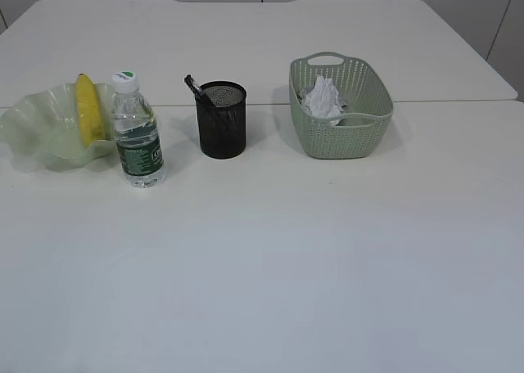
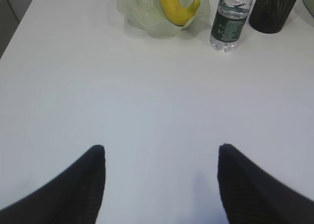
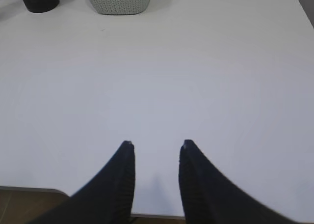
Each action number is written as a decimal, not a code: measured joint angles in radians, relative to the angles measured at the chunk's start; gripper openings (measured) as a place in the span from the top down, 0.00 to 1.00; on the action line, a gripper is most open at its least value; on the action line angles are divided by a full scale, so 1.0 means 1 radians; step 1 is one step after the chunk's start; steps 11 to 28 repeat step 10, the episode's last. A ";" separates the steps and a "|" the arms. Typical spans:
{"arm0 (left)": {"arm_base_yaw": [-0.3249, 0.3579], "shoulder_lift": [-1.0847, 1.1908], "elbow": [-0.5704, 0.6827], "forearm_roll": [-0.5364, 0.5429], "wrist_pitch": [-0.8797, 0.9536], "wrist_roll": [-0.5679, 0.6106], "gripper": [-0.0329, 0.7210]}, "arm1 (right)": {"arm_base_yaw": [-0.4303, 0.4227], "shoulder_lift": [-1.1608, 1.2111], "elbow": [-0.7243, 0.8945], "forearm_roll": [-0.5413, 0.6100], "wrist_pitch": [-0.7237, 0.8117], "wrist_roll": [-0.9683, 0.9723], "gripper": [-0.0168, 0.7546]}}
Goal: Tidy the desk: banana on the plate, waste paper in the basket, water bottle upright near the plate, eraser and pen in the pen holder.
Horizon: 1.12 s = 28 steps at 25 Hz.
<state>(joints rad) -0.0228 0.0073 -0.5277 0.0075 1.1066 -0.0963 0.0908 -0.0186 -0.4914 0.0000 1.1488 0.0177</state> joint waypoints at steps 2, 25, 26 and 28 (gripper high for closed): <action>0.000 0.000 0.000 0.000 0.000 0.000 0.28 | 0.000 0.000 0.000 0.000 0.000 0.000 0.67; 0.000 0.000 0.000 0.000 0.000 0.000 0.29 | 0.000 0.000 0.000 0.000 0.000 0.000 0.67; 0.000 0.000 0.000 0.000 0.000 0.000 0.29 | 0.000 0.000 0.000 0.000 0.000 0.000 0.67; 0.000 0.000 0.000 0.000 0.000 0.000 0.29 | 0.000 0.000 0.000 0.000 0.000 0.000 0.67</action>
